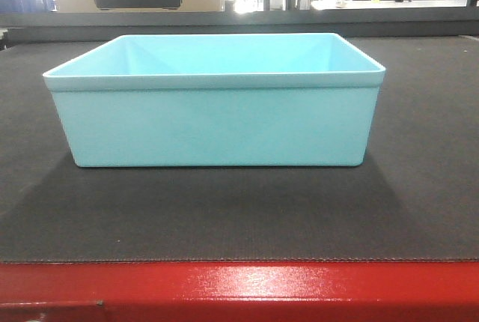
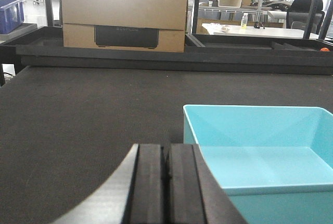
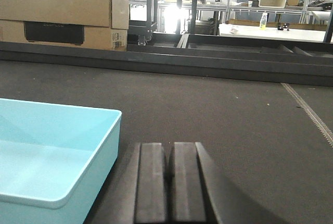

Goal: Fetch blue bin and place on conveyor start

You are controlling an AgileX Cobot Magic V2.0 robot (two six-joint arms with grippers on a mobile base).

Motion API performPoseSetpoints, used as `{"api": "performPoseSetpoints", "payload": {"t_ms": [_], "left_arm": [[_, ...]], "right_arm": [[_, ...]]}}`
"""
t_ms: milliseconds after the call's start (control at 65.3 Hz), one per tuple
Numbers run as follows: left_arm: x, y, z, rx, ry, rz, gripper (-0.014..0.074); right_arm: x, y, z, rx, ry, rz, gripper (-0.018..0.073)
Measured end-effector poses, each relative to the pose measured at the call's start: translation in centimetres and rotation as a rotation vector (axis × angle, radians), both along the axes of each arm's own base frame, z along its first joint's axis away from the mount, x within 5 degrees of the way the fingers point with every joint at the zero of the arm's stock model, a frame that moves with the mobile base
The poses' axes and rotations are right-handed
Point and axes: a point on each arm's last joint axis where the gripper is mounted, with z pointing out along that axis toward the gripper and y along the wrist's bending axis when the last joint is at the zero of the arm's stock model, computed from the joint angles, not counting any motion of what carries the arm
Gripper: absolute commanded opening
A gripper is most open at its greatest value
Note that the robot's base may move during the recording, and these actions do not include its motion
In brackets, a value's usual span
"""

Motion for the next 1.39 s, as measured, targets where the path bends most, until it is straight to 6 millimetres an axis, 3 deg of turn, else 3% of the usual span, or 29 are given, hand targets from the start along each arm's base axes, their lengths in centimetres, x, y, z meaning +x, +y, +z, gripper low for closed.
{"api": "performPoseSetpoints", "payload": {"t_ms": [214,352,628,735,1394], "left_arm": [[0.0,0.0,0.0,0.000,0.000,0.002,-0.0111],[-0.1,0.2,-1.1,-0.001,-0.017,0.028,-0.0111],[-0.6,0.7,-8.5,0.006,-0.047,0.112,-0.0111],[-0.4,0.7,-10.3,0.007,-0.032,0.114,-0.0111],[-0.3,0.7,-10.5,0.007,-0.029,0.114,-0.0111]], "right_arm": [[0.0,0.0,0.0,0.000,-0.002,0.000,-0.0162],[0.0,0.0,0.0,0.000,-0.002,0.000,-0.0162],[0.0,0.0,0.0,0.000,-0.005,0.001,-0.0162],[0.0,0.0,0.0,0.000,-0.006,0.001,-0.0162],[0.0,0.0,0.1,0.000,-0.019,0.002,-0.0162]]}}
